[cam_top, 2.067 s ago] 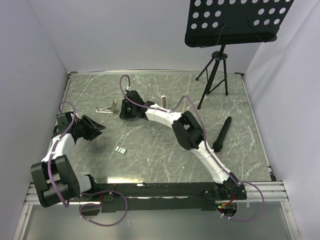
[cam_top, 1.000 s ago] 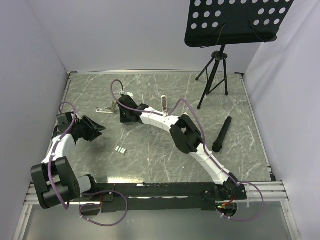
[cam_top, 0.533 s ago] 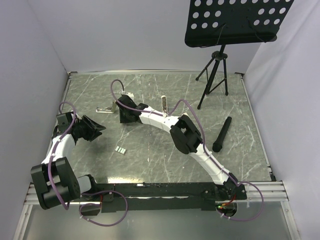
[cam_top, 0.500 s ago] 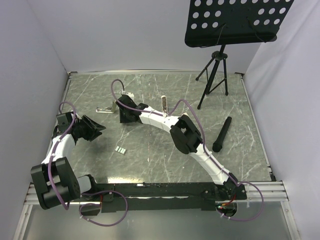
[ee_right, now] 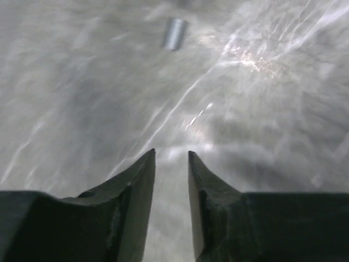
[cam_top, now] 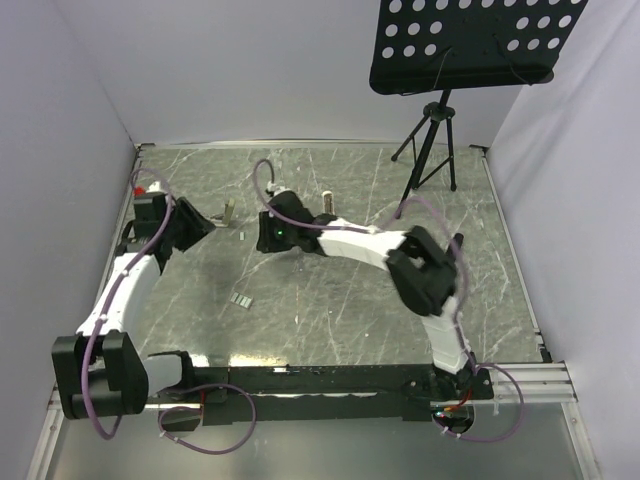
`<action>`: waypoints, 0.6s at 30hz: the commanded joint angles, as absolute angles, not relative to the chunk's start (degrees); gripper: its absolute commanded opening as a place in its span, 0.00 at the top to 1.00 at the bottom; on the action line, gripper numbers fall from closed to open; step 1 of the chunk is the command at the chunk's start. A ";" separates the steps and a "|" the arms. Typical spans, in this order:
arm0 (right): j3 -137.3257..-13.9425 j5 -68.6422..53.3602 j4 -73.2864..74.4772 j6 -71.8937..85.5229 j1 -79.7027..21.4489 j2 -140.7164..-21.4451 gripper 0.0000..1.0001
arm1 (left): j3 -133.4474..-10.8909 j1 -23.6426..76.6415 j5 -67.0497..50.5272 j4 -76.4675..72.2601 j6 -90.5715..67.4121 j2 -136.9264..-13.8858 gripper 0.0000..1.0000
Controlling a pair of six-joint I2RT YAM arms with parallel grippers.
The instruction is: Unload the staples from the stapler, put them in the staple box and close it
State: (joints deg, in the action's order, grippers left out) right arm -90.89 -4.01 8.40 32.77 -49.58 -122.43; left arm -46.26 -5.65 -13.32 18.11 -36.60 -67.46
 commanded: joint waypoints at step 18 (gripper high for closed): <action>-50.19 -9.49 -6.68 26.81 -49.48 -72.35 0.29 | -62.31 14.84 13.52 18.54 -26.55 -92.01 0.45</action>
State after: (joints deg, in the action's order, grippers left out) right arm -51.09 -8.51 -4.73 27.53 -49.23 -77.89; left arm -57.87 12.36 8.49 18.50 -29.82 -89.47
